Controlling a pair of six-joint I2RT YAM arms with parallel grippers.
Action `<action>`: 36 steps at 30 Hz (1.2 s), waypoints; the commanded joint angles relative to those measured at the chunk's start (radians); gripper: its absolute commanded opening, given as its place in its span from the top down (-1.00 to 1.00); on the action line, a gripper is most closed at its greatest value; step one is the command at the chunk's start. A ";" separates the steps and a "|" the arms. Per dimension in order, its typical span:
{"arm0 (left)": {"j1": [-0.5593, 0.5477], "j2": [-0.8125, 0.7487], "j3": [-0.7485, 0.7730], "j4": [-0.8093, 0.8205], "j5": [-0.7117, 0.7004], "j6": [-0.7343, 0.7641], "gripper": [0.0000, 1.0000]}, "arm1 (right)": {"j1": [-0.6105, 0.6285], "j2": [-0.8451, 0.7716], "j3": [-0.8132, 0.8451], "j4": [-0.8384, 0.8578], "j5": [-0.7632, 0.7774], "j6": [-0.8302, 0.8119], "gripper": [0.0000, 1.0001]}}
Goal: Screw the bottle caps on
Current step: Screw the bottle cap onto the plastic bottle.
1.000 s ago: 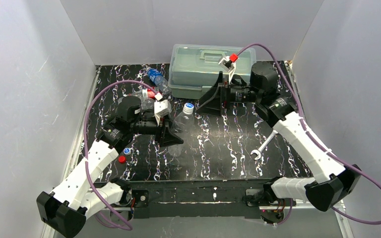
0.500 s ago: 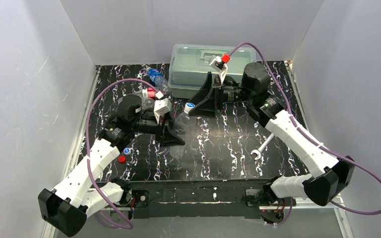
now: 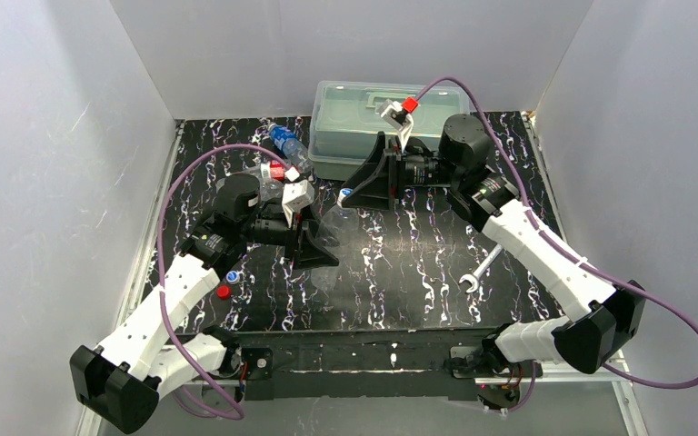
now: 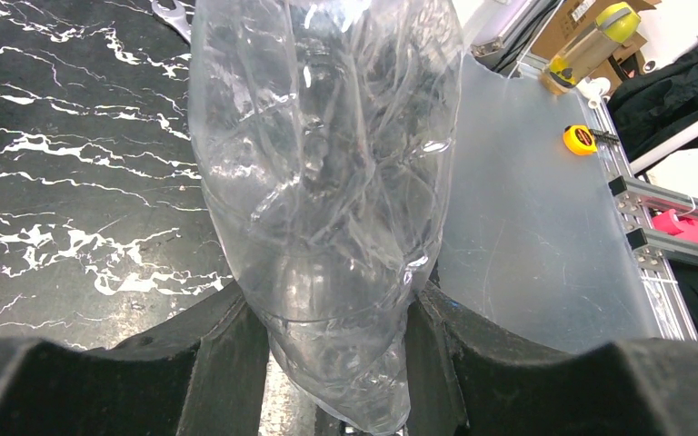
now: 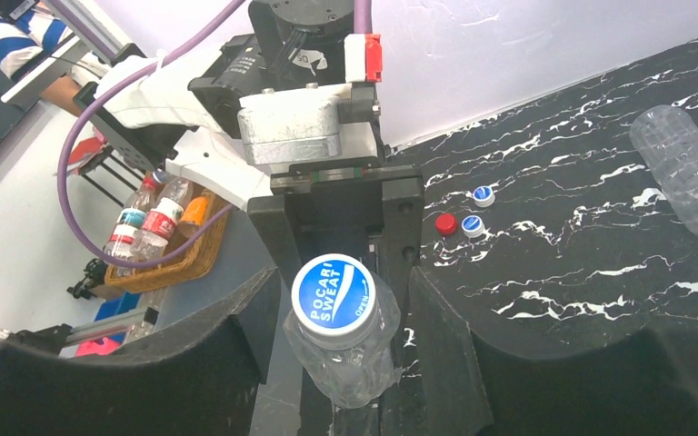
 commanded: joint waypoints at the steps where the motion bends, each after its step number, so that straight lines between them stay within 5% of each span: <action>1: 0.007 -0.002 -0.015 0.007 0.011 -0.002 1.00 | 0.010 -0.018 0.027 0.087 0.007 0.031 -0.22; 5: 0.006 -0.004 -0.019 0.008 0.003 -0.002 1.00 | 0.016 -0.014 0.027 0.094 0.006 0.039 -0.14; 12: 0.006 -0.003 -0.022 -0.007 -0.050 0.006 1.00 | 0.019 -0.001 0.046 0.037 0.028 0.023 0.45; 19: 0.006 0.004 0.017 -0.048 -0.361 0.012 1.00 | 0.062 0.048 0.174 -0.396 0.292 -0.150 0.96; 29: -0.050 -0.005 0.041 0.030 -0.845 0.017 1.00 | 0.222 0.279 0.498 -0.843 1.012 0.006 0.97; 36: -0.118 0.007 0.036 0.086 -1.030 0.056 1.00 | 0.307 0.402 0.616 -0.848 1.179 0.086 0.97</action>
